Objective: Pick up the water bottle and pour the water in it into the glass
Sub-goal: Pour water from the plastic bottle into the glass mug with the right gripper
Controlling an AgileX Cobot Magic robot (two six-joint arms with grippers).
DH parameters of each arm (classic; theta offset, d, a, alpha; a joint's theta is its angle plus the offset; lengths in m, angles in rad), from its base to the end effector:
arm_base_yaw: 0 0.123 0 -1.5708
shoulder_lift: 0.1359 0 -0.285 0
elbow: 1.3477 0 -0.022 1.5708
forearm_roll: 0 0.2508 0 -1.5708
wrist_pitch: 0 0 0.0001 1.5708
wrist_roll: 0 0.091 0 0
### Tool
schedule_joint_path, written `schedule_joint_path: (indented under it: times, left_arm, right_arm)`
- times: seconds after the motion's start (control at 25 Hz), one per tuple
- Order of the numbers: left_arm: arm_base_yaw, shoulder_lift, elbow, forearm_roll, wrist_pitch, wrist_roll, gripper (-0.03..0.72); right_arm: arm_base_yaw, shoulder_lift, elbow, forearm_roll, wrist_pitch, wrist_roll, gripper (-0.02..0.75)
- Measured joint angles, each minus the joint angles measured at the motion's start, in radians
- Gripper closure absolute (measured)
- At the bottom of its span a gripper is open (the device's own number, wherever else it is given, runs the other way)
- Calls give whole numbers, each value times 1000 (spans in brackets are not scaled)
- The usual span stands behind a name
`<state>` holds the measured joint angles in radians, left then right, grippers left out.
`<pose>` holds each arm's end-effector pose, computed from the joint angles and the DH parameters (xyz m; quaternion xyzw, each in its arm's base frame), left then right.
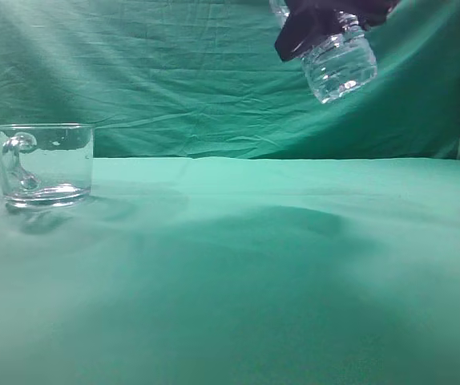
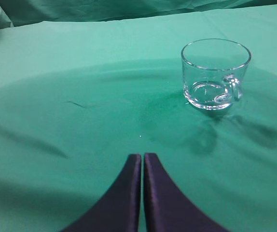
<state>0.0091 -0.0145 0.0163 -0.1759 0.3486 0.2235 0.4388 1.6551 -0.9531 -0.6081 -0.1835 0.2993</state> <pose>0.0530 -0.0050 0.1775 0.0376 0.7912 -0.0032 0.6104 0.3226 0.1618 0.2339 -0.3326 0.7821 0.0805 0.5207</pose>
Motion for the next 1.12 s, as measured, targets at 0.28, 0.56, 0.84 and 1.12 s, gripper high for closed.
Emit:
schedule_joint_path:
  times: [0.28,0.56,0.84,1.12]
  left_arm:
    - [0,0,0,0,0,0,688]
    - [0,0,0,0,0,0,688]
    - [0,0,0,0,0,0,688]
    - [0,0,0,0,0,0,688]
  right_arm:
    - [155,67,-197,-216,226,0,391]
    - [243,248,-405,-359,363,0,391]
    - [285,381,-540,-491,416,0,391]
    - [289,462,-624,-553,418,0,391]
